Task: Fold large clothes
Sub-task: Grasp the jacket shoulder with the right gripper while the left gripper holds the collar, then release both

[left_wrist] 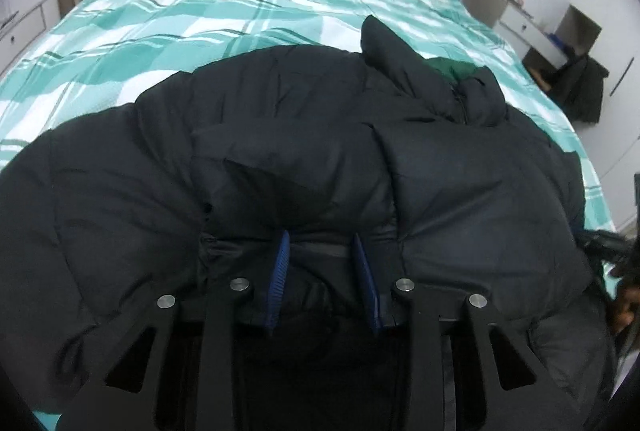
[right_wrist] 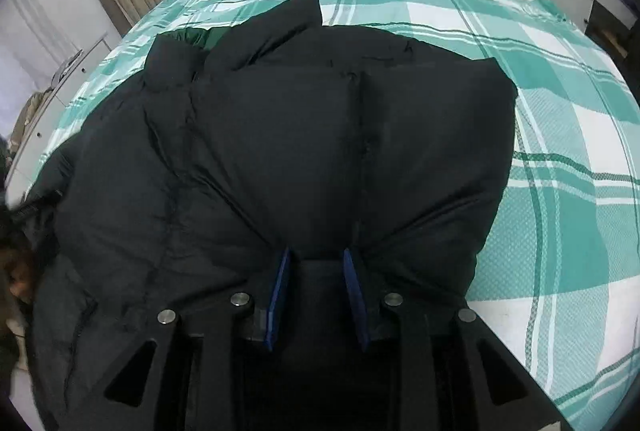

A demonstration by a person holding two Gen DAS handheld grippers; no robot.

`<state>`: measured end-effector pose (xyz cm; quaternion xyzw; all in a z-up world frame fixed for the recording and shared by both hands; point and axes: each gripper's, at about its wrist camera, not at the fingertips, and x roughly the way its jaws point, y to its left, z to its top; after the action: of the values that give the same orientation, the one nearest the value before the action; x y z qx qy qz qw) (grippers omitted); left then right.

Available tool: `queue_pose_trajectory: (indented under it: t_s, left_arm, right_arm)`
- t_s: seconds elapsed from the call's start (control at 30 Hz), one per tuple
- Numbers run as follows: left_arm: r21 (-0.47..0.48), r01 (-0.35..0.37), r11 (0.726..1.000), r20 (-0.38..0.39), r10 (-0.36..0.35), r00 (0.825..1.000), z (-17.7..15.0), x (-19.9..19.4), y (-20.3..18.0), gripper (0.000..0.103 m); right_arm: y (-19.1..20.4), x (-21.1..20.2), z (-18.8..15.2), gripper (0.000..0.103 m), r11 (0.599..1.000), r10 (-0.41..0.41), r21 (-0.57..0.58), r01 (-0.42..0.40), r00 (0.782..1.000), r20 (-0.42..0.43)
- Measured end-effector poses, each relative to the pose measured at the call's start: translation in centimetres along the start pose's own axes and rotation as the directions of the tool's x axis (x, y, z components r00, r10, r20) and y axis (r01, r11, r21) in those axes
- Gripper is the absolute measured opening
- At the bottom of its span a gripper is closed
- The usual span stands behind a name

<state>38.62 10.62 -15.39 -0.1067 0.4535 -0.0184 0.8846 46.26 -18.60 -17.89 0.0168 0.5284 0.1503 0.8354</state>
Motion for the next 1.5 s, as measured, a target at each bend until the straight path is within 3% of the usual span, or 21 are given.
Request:
queue_pose_trajectory:
  t_s: [0.17,0.27,0.37,0.43,0.6,0.77,0.83,0.9,1.0,1.03,1.1,1.13,1.17,1.2,1.27,1.37,1.5]
  left_arm:
    - [0.026,-0.014,1.000,0.019,0.014,1.000,-0.5,0.3,-0.5,0.035]
    - [0.008,0.007,1.000,0.042,-0.007,0.999,-0.9,0.2,0.2,0.035]
    - [0.005,0.013,1.000,0.059,-0.014,0.998,-1.2,0.4,0.1,0.035]
    - [0.003,0.017,1.000,0.065,-0.017,0.998,-1.3,0.4,0.2,0.035]
    - [-0.009,0.034,0.999,0.077,-0.033,0.996,-1.6,0.6,0.5,0.035]
    - [-0.008,0.033,0.999,0.088,-0.032,0.996,-1.8,0.6,0.5,0.035]
    - [-0.005,0.030,1.000,0.087,-0.029,0.996,-1.8,0.6,0.5,0.035]
    - [0.001,0.026,1.000,0.085,-0.026,0.996,-1.8,0.6,0.4,0.034]
    - [0.000,0.031,1.000,0.075,-0.031,0.997,-1.5,0.4,0.5,0.036]
    - [0.001,0.037,0.999,0.066,-0.037,0.997,-1.4,0.2,0.6,0.037]
    - [-0.003,0.055,0.998,0.061,-0.055,0.997,-1.3,-1.0,0.5,0.054]
    - [-0.009,0.073,0.997,0.080,-0.072,0.994,-1.5,-2.2,0.5,0.061]
    - [-0.013,0.082,0.997,0.106,-0.080,0.991,-1.9,-3.5,0.5,0.075]
    - [-0.013,0.087,0.996,0.144,-0.084,0.986,-2.7,-5.3,0.5,0.085]
    - [-0.004,0.100,0.995,0.183,-0.098,0.978,-4.2,-7.9,0.6,0.091]
    - [0.012,0.115,0.993,0.191,-0.115,0.975,-7.4,-11.4,1.3,0.091]
    - [-0.013,0.064,0.998,0.166,-0.061,0.984,-11.8,-14.7,3.4,0.091]
  right_arm:
    - [-1.1,-3.8,3.1,0.030,0.997,-0.070,-0.013,0.073,0.986,0.150]
    - [-3.5,-3.1,5.5,0.031,0.994,-0.094,0.076,0.080,0.975,0.200]
    - [-5.7,1.2,5.7,0.030,0.984,-0.116,0.147,0.099,0.987,0.110]
    - [-6.3,3.8,5.3,0.030,0.982,-0.086,0.175,0.074,0.994,0.062]
    - [-4.6,1.9,5.3,0.031,0.979,-0.157,0.140,0.146,0.985,0.074]
    - [-0.6,-3.6,2.7,0.034,0.997,-0.073,0.023,0.071,0.990,0.117]
    - [0.8,-3.1,1.1,0.037,0.999,-0.045,-0.022,0.046,0.997,0.061]
    - [1.2,-0.4,-0.4,0.037,0.997,-0.068,-0.049,0.067,0.997,-0.022]
    - [0.7,0.2,-0.5,0.037,0.998,-0.063,-0.005,0.063,0.998,-0.005]
    - [0.6,-0.3,-0.4,0.037,0.998,-0.065,0.025,0.065,0.998,-0.001]
    - [0.8,-2.2,-0.6,0.041,0.996,-0.068,0.056,0.066,0.997,0.036]
    - [1.1,-3.7,-0.9,0.058,0.997,-0.061,0.055,0.057,0.995,0.074]
    - [1.4,-5.1,-1.4,0.078,0.998,-0.055,0.046,0.050,0.992,0.110]
    - [1.9,-6.9,-2.2,0.085,0.999,-0.048,0.028,0.044,0.987,0.156]
    - [2.9,-10.3,-4.6,0.088,0.999,-0.045,-0.016,0.050,0.971,0.233]
    - [4.0,-13.4,-8.9,0.088,0.996,-0.057,-0.049,0.075,0.952,0.300]
    - [5.3,-14.4,-14.4,0.088,0.993,-0.064,-0.070,0.092,0.943,0.327]
